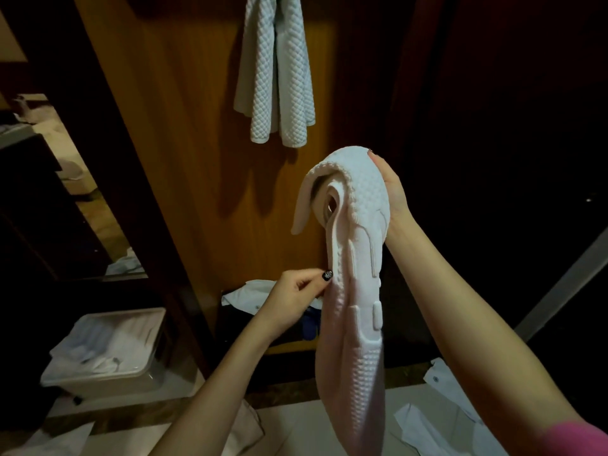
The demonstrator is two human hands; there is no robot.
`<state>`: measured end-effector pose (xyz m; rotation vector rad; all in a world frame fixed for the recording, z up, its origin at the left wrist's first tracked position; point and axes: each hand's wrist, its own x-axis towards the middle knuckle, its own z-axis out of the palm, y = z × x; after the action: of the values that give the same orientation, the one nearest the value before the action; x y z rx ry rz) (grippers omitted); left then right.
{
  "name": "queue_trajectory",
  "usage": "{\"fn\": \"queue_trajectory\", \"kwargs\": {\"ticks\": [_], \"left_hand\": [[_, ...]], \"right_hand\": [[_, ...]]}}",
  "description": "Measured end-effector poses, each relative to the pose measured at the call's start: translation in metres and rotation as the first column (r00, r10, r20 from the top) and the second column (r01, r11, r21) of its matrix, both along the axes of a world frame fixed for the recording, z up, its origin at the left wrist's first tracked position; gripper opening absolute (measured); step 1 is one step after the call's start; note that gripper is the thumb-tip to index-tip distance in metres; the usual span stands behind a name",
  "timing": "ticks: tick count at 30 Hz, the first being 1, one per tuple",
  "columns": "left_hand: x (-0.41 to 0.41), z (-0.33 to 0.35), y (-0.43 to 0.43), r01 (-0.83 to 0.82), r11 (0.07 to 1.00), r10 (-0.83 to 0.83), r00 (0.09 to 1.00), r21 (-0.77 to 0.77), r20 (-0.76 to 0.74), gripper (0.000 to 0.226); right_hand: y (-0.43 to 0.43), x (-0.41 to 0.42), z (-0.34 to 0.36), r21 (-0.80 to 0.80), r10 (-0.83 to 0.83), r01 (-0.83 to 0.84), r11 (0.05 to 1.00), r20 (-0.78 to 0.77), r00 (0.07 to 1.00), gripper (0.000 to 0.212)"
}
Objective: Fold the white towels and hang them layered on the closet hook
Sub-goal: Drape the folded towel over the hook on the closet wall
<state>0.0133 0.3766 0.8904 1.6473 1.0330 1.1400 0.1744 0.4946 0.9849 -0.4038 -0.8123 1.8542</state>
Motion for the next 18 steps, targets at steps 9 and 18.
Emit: {"fn": "queue_trajectory", "kwargs": {"ticks": [9,18], "left_hand": [[-0.0052,0.0002,0.003,-0.18,0.983,0.179,0.983,0.031,0.032,0.007],[-0.0008,-0.0063,0.0001,-0.244,0.911,0.334,0.91,0.333,-0.245,0.022]], "right_hand": [[-0.0004,0.0078,0.0067,0.019,0.003,-0.004,1.0,0.043,0.999,0.033],[0.0059,0.007,0.0047,0.003,-0.074,0.074,0.997,0.077,0.994,0.034]]}}
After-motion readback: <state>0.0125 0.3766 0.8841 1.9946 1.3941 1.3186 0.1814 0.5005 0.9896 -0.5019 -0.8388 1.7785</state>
